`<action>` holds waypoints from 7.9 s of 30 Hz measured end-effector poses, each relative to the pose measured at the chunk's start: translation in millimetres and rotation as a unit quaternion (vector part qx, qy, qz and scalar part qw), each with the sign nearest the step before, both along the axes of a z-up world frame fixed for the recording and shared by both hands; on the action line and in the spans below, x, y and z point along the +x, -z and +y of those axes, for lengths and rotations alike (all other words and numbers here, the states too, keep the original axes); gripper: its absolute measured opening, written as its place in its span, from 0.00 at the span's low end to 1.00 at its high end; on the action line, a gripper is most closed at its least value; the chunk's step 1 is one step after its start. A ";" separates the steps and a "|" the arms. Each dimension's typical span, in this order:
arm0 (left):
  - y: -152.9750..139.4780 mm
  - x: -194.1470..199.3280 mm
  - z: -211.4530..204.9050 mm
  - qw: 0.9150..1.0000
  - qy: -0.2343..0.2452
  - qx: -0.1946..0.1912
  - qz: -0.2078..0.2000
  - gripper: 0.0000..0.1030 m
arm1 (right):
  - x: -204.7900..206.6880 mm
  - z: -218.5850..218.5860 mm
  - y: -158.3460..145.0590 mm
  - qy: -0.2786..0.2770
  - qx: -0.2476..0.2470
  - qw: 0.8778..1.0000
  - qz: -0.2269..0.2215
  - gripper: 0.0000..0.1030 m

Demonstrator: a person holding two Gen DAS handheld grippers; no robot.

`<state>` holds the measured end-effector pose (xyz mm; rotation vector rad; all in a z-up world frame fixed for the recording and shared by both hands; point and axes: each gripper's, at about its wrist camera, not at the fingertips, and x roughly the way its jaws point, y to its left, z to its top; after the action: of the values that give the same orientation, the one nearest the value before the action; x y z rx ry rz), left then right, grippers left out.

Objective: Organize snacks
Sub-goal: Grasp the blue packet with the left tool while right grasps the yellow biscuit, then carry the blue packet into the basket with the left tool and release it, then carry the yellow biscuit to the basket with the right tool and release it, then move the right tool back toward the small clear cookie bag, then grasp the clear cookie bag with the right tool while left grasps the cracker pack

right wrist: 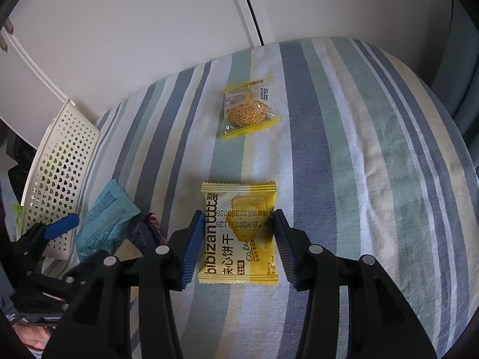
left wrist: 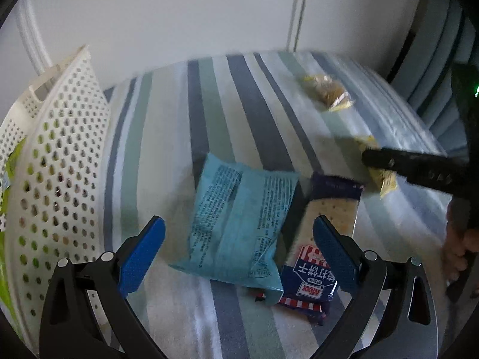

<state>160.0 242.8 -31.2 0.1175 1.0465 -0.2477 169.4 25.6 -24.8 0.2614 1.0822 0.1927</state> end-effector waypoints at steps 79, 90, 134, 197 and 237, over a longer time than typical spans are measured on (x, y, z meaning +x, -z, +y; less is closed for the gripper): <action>-105.9 -55.0 198.4 0.949 -0.281 -0.057 -0.130 0.81 | -9.0 -14.2 -2.2 0.001 0.034 0.999 -0.017 0.45; -95.8 -77.0 170.6 0.932 -0.317 -0.019 -0.177 0.93 | -10.2 -19.6 -3.0 0.006 0.056 0.998 -0.024 0.45; -66.5 -124.5 188.3 0.864 -0.443 -0.030 -0.238 0.95 | 23.5 276.1 -116.0 -0.211 0.076 0.969 -0.099 0.45; -87.0 -127.4 108.0 0.890 -0.326 0.035 -0.317 0.97 | 100.0 16.7 -6.1 0.047 -0.132 0.990 -0.027 0.62; -46.5 -46.8 -21.7 0.994 0.061 -0.057 -0.063 0.97 | 24.8 -44.8 -1.4 0.061 0.009 0.998 -0.022 0.40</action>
<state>113.2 221.1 15.3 0.0920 0.8981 -0.4049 194.2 -19.2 -23.5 0.3380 1.0169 0.0983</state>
